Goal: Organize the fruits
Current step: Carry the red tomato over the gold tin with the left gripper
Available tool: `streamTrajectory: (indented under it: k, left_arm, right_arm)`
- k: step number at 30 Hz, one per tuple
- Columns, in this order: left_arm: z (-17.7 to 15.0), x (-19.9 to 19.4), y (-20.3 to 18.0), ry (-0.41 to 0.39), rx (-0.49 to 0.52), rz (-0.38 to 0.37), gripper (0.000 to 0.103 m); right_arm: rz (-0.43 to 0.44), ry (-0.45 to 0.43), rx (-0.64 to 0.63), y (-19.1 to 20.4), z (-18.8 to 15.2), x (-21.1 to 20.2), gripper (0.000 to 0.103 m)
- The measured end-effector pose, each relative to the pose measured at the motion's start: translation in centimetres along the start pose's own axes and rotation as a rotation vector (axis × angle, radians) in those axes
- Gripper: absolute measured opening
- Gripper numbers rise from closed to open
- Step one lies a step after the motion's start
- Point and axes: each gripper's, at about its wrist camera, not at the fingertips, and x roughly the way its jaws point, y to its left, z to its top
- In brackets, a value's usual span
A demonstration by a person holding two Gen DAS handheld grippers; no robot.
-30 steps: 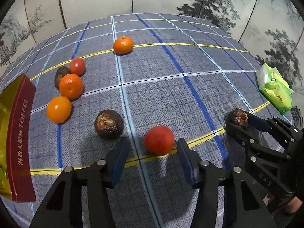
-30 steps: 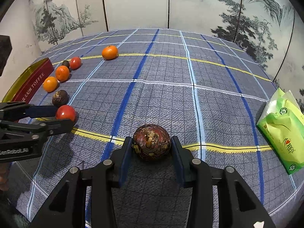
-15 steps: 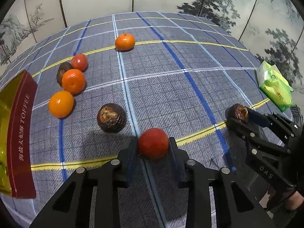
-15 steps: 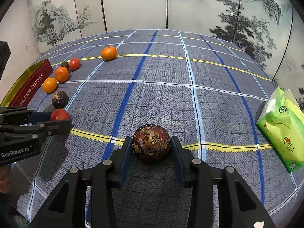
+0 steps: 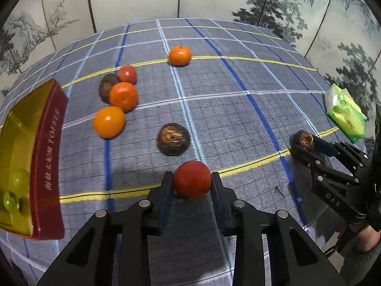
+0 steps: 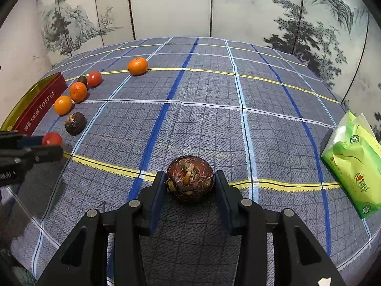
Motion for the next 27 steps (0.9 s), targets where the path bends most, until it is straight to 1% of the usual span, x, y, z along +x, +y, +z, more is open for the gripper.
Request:
streamTrajectory:
  k: [9, 20, 27]
  left_arm:
    - [0.3, -1.9, 2.2, -0.026, -0.03, 0.015, 0.032]
    - [0.7, -4.2, 5.9, -0.074, -0.053, 0.084, 0.032]
    - [1.2, -5.8, 9.8, -0.113, -0.088, 0.137, 0.032]
  right_arm:
    - [0.002, -0.002, -0.01, 0.1, -0.1, 0.0, 0.039]
    - [0.004, -0.004, -0.014, 0.0, -0.1, -0.1, 0.039]
    - [0.004, -0.003, -0.015, 0.1, -0.1, -0.1, 0.039]
